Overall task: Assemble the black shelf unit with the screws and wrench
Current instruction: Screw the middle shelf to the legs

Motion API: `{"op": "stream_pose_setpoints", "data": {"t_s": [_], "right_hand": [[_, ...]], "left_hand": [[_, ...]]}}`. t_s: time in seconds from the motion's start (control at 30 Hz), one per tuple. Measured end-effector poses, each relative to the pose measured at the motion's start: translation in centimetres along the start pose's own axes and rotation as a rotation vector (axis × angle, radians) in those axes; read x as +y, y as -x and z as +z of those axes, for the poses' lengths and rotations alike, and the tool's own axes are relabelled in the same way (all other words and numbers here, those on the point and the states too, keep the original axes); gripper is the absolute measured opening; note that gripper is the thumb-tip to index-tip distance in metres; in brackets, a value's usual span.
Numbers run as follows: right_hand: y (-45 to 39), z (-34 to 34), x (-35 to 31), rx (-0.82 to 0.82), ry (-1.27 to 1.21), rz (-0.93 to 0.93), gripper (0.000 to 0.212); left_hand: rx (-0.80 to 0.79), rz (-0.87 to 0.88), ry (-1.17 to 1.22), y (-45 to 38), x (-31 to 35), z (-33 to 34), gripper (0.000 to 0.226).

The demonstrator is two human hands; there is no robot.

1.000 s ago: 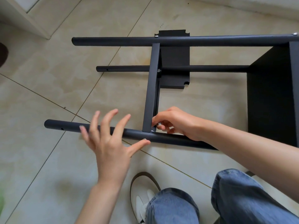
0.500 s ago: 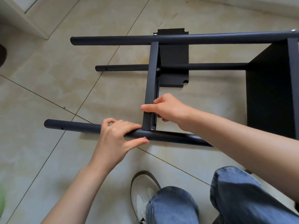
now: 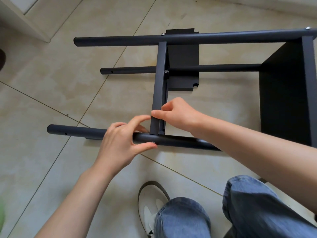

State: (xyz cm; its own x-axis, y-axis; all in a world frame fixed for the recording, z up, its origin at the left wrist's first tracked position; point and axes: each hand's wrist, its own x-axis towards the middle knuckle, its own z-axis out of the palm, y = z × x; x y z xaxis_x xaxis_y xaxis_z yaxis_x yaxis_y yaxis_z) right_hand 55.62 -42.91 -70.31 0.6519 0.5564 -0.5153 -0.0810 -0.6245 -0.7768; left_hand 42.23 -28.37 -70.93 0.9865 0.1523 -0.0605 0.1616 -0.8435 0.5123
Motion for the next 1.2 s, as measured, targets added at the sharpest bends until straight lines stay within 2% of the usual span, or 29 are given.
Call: {"op": "stream_pose_setpoints", "data": {"t_s": [0.17,0.3,0.37,0.47,0.53,0.6,0.73,0.8,0.93,1.07,1.13,1.2], "right_hand": [[-0.5,-0.3,0.4,-0.062,-0.03,-0.022,0.032],[-0.7,-0.5,1.3,-0.103,-0.098,-0.041,0.056],[-0.4,-0.8,1.7,-0.153,-0.126,-0.061,0.049],[0.2,-1.6,2.3,-0.252,-0.167,-0.067,0.031],[0.2,-2.2,2.7,-0.278,-0.225,0.014,0.018],[0.0,-2.6,3.1,-0.303,-0.25,0.087,0.02],[-0.3,-1.6,3.1,-0.386,0.041,0.074,0.025],[-0.7,-0.8,3.1,-0.403,0.064,0.069,0.035],[-1.5,-0.5,3.4,-0.448,-0.077,0.087,0.04],[-1.9,-0.7,4.0,-0.536,-0.318,0.163,0.021],[-1.9,-0.8,4.5,-0.565,-0.31,0.176,0.01],[-1.7,-0.8,4.9,-0.562,-0.301,0.179,0.01]], "left_hand": [[-0.151,0.094,-0.047,-0.9,0.3,-0.9,0.09],[-0.31,0.103,-0.04,-1.9,0.1,-1.4,0.105],[-0.342,0.161,-0.015,-2.3,-0.2,-1.4,0.105],[-0.362,0.212,0.017,-2.8,-0.6,-1.2,0.101],[-0.364,0.221,0.015,-2.9,-0.8,-1.1,0.099],[-0.362,0.216,0.011,-2.9,-0.7,-1.1,0.099],[-0.362,0.193,0.022,-2.9,-0.6,-1.2,0.098],[-0.353,0.191,0.028,-2.8,-0.5,-1.3,0.097],[-0.336,0.187,0.034,-2.7,-0.2,-1.4,0.096],[-0.333,0.174,0.048,-2.3,0.3,-1.1,0.098],[-0.327,0.176,0.055,-1.9,0.6,-0.8,0.097],[-0.313,0.18,0.061,-1.6,1.0,-0.5,0.095]]}}
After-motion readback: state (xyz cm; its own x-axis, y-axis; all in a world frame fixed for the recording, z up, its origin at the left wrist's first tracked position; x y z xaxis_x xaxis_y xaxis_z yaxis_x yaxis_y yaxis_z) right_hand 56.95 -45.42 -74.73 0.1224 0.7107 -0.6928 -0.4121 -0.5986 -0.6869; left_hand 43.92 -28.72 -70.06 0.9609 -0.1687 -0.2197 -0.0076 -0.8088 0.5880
